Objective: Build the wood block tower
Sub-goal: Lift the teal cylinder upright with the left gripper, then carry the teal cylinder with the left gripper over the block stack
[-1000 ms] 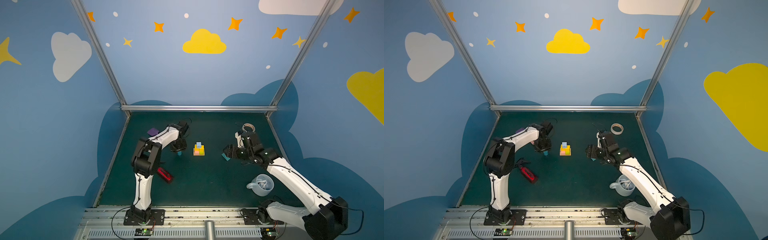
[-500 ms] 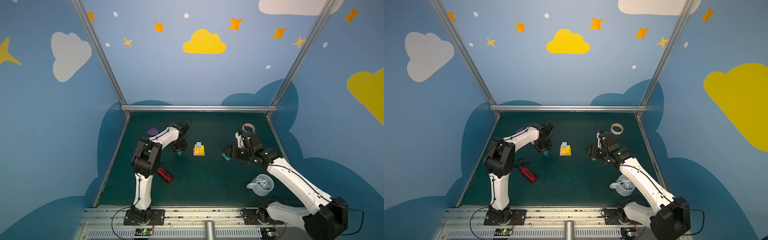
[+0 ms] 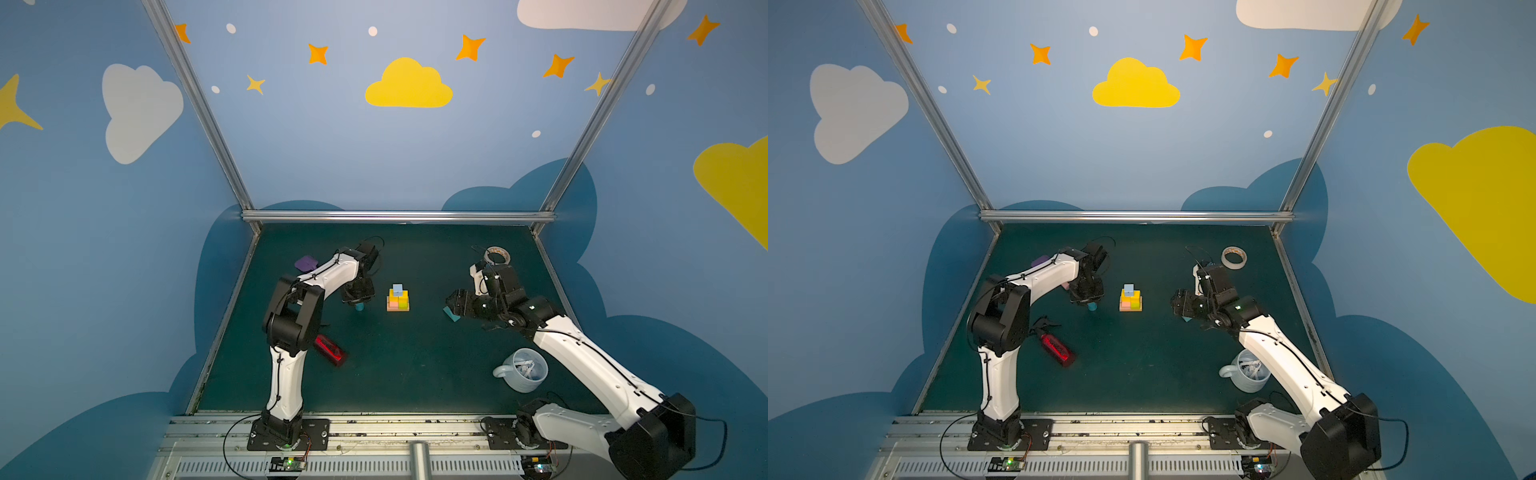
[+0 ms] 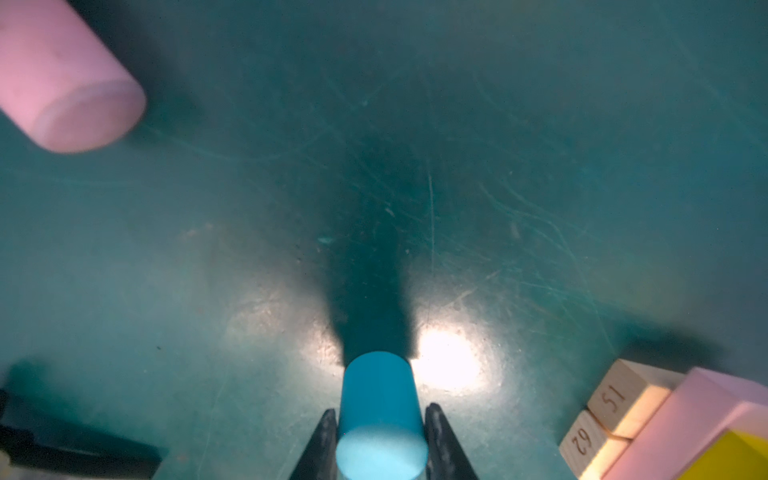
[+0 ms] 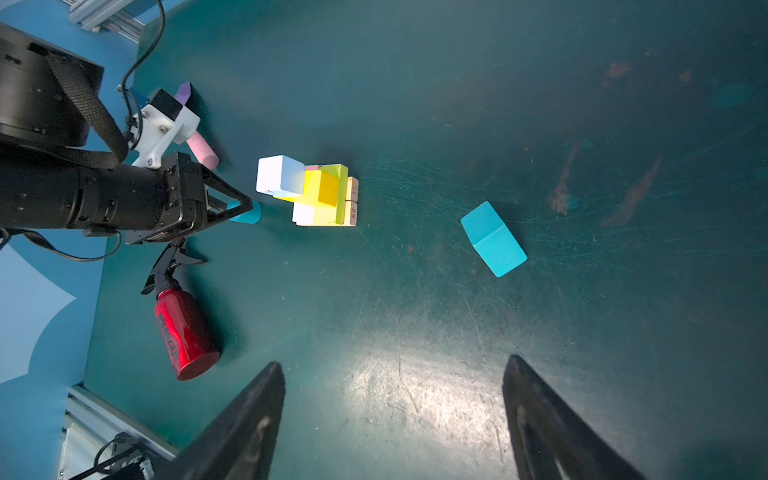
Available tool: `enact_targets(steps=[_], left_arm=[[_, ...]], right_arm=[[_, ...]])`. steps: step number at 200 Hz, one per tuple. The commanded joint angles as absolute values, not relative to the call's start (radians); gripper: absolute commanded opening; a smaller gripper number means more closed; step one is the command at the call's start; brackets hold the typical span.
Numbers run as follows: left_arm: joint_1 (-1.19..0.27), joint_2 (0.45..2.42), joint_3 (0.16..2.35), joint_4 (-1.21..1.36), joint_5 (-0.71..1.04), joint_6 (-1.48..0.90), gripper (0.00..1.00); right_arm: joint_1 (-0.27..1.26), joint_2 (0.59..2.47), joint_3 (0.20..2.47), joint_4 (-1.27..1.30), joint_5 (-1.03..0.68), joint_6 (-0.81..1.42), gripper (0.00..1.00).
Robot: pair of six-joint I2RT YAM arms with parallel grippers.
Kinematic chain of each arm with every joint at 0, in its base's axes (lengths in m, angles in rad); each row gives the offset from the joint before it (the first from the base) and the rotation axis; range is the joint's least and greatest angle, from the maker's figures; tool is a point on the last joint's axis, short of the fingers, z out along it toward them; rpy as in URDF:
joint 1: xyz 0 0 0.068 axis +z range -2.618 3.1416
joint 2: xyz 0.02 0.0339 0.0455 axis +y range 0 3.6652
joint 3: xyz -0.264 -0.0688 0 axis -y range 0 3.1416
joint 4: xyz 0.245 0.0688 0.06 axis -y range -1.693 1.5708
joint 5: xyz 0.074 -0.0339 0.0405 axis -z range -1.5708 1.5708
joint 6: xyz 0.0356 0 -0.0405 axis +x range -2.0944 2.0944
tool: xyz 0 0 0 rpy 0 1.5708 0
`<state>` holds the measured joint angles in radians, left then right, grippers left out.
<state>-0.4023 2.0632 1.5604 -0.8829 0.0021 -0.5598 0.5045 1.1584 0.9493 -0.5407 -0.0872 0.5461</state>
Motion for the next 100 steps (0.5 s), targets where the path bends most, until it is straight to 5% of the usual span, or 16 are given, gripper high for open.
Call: enact_targets(steps=[1,41,100], left_arm=[[-0.405,2.077,1.571,-0.912,-0.003,-0.562,0.24],[-0.409,2.038,1.643,-0.992,-0.023,-0.542,0.14],[-0.409,1.979,1.847,-1.133,0.022,-0.467,0.12]], right_arm=[[0.500,1.140,0.936,-0.531,-0.090,0.555,0.81],[0.496,1.132,0.927,-0.532,-0.086,0.554,0.81],[0.486,1.121,0.904,-0.530,-0.078,0.553,0.81]])
